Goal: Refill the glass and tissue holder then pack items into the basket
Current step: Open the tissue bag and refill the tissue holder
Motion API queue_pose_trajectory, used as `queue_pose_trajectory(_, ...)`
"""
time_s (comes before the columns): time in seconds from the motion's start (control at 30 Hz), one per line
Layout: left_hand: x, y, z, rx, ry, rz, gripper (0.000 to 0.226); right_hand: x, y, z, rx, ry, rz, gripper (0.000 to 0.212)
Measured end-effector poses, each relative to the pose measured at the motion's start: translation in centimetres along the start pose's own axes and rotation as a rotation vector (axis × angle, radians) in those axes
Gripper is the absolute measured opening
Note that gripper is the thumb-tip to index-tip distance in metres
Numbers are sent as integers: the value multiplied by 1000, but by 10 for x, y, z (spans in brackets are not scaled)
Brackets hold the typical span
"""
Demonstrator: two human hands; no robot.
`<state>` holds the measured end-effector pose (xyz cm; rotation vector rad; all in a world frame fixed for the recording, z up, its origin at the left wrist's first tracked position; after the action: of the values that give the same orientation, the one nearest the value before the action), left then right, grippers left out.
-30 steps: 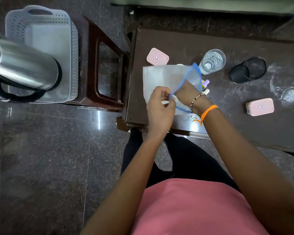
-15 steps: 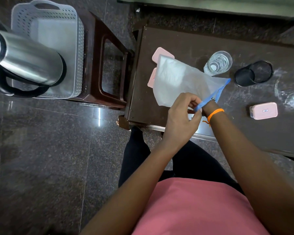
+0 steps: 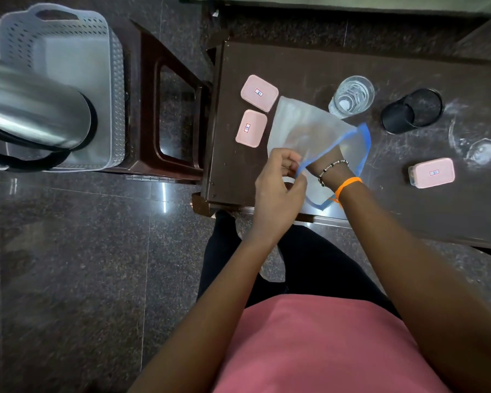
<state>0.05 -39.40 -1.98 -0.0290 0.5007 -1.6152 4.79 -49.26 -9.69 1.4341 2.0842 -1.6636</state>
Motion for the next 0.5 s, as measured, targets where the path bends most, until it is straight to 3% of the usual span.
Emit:
queue_pose_trajectory(0.1, -4, 2, -3, -28, -18, 40, 27, -8, 5, -1, 84, 106, 55, 17)
queue_pose_trajectory(0.13, -6, 3, -3, -20, -17, 51, 27, -8, 0, 2, 117, 130, 62, 22)
queue_pose_trajectory(0.23, -9, 6, -3, 15, 2, 59, 23, 4, 2, 7, 89, 139, 60, 13)
queue_pose_trajectory(0.5, -10, 9, -2, 55, 5, 73, 30, 3, -4, -1, 53, 60, 45, 34)
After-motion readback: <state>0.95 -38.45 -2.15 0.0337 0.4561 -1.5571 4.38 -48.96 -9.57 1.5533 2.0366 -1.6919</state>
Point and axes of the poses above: each hand's wrist, its own y-axis towards the middle knuckle, its own x-axis out of the palm, z = x × y, the point moved 5 cm from there along y, towards the middle knuckle, and after that the axes turned 5 degrees about x, right-handed, at the moved point
